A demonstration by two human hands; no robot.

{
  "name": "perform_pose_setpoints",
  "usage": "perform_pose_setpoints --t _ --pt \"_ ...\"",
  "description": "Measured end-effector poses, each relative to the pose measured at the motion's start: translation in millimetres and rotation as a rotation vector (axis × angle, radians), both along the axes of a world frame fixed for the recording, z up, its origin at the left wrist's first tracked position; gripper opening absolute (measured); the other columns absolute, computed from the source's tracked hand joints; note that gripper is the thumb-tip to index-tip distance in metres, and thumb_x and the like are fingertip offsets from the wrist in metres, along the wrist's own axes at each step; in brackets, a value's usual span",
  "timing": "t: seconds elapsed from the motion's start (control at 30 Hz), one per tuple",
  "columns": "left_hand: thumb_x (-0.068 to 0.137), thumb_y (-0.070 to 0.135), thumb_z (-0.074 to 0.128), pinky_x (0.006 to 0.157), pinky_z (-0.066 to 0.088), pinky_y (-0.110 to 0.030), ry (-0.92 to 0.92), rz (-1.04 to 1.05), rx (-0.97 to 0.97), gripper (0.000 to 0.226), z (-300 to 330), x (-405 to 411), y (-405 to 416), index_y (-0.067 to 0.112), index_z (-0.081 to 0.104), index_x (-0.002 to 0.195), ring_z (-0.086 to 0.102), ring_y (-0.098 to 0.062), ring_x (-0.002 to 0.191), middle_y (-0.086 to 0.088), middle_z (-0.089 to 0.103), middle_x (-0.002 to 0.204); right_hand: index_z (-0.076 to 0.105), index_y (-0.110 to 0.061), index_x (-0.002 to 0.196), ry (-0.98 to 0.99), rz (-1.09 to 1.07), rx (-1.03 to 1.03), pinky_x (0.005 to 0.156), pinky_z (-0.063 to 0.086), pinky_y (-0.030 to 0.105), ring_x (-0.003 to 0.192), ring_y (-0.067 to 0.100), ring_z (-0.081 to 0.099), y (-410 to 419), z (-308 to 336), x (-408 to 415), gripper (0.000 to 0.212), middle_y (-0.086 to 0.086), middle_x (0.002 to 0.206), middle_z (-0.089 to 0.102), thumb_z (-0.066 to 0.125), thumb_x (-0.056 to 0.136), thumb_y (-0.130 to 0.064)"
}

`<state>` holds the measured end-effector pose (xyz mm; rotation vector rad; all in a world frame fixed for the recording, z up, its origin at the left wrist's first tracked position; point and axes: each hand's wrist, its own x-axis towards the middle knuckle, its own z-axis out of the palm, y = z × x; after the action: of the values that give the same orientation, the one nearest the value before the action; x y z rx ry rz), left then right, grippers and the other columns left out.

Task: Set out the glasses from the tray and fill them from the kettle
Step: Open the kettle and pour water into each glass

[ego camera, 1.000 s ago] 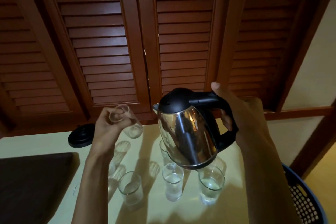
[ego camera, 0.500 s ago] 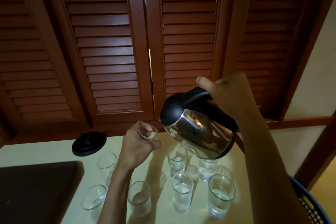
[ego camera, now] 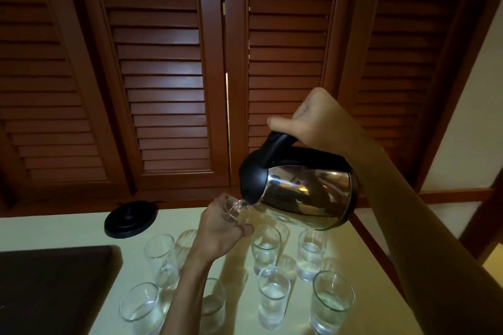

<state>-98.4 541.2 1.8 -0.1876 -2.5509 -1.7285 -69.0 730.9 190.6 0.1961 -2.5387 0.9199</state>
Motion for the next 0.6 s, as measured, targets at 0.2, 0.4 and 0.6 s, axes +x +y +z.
perform_pose_setpoints --t 0.2,0.4,0.6 --pt "0.056 0.001 0.082 0.068 0.050 -0.033 -0.020 -0.016 0.064 0.037 -2.2 -1.6 -6.6 0.014 0.061 0.083 0.060 -0.015 0.068 0.004 0.065 0.072 0.067 -0.012 0.068 -0.078 -0.055 0.075 0.059 0.042 0.032 0.042 0.012 0.042 -12.2 27.4 3.0 0.043 -0.011 0.028 0.039 0.075 0.082 -0.051" --pt "0.056 -0.005 0.080 0.067 0.045 -0.028 -0.017 -0.035 0.117 0.037 -4.5 -3.1 -11.3 0.006 0.061 0.085 0.055 -0.013 0.065 0.010 0.059 0.065 0.056 -0.013 0.057 -0.098 -0.006 0.077 0.036 0.031 0.020 0.025 0.004 0.032 -11.4 45.6 -1.1 0.045 -0.011 0.029 0.036 0.076 0.085 -0.041" --pt "0.053 0.003 0.079 0.065 0.045 -0.029 -0.018 -0.044 0.102 0.035 -8.7 -5.4 -13.9 0.017 0.061 0.079 0.055 -0.010 0.063 0.020 0.059 0.058 0.064 -0.009 0.069 -0.136 0.028 0.092 0.038 0.032 0.022 0.028 0.007 0.035 -13.4 53.7 -3.1 0.039 -0.009 0.031 0.041 0.074 0.086 -0.043"
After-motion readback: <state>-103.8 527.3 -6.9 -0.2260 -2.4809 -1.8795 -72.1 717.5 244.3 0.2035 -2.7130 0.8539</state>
